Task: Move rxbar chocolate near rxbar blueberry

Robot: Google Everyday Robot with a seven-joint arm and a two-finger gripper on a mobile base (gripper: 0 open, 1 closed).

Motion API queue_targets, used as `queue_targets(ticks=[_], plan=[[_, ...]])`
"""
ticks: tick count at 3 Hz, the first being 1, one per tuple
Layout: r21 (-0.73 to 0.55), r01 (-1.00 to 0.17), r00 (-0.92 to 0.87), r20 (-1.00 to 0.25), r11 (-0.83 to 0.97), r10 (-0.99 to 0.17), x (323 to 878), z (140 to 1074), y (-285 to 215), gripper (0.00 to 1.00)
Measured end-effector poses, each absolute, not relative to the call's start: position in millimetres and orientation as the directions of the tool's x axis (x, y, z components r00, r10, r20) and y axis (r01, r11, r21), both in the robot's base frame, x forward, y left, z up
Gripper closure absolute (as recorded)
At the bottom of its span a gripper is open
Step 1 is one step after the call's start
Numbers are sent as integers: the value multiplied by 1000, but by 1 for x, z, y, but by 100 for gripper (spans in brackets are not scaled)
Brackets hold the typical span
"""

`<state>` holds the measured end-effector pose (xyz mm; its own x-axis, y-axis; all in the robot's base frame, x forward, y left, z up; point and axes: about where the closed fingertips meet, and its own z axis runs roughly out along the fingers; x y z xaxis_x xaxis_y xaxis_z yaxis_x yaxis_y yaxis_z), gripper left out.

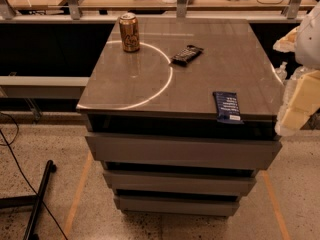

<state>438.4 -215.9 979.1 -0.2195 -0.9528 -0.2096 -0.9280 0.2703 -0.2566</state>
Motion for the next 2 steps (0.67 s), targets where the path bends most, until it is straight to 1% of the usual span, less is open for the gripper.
queue_targets(ticks=[1, 2], plan=[[-260, -927, -218, -210, 269, -953, 439, 980, -216, 0], [-279, -925, -205, -204, 258, -957, 469, 984, -211, 0]])
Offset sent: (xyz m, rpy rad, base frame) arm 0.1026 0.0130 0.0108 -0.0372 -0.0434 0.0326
